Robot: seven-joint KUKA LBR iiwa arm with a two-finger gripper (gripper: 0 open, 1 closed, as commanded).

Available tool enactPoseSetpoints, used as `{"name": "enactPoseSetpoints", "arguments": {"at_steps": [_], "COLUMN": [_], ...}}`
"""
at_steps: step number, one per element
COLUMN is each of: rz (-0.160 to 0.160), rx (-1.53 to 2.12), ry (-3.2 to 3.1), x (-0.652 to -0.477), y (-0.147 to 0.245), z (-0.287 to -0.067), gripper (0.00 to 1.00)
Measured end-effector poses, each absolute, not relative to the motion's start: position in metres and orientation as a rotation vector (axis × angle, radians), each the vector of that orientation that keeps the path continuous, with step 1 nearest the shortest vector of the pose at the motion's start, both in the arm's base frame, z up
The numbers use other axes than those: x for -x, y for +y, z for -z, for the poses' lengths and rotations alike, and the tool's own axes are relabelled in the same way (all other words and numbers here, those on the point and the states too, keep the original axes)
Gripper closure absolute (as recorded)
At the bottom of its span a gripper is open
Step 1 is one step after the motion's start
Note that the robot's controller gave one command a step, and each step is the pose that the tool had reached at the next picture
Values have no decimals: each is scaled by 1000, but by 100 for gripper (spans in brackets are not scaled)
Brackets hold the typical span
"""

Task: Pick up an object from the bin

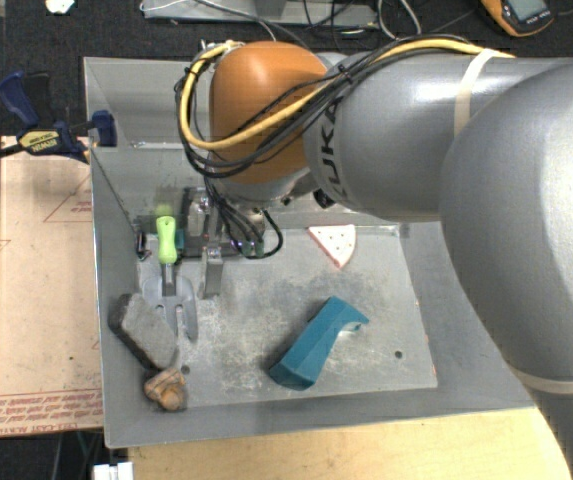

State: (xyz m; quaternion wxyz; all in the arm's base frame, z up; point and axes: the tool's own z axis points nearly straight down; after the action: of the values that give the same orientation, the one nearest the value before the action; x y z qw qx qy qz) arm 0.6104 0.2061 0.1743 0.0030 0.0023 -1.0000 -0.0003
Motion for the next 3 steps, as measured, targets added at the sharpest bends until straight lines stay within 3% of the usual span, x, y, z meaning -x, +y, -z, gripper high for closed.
{"name": "enactPoseSetpoints", "arguments": {"at_steps": [1, 2, 3], "rz": [3, 4, 3], "rx": [-2, -238, -659], "ry": [-3143, -3136, -3081], "x": [-612, -592, -533], "y": [205, 207, 211], "z": [-180, -129, -80], "gripper": [0, 0, 0]}}
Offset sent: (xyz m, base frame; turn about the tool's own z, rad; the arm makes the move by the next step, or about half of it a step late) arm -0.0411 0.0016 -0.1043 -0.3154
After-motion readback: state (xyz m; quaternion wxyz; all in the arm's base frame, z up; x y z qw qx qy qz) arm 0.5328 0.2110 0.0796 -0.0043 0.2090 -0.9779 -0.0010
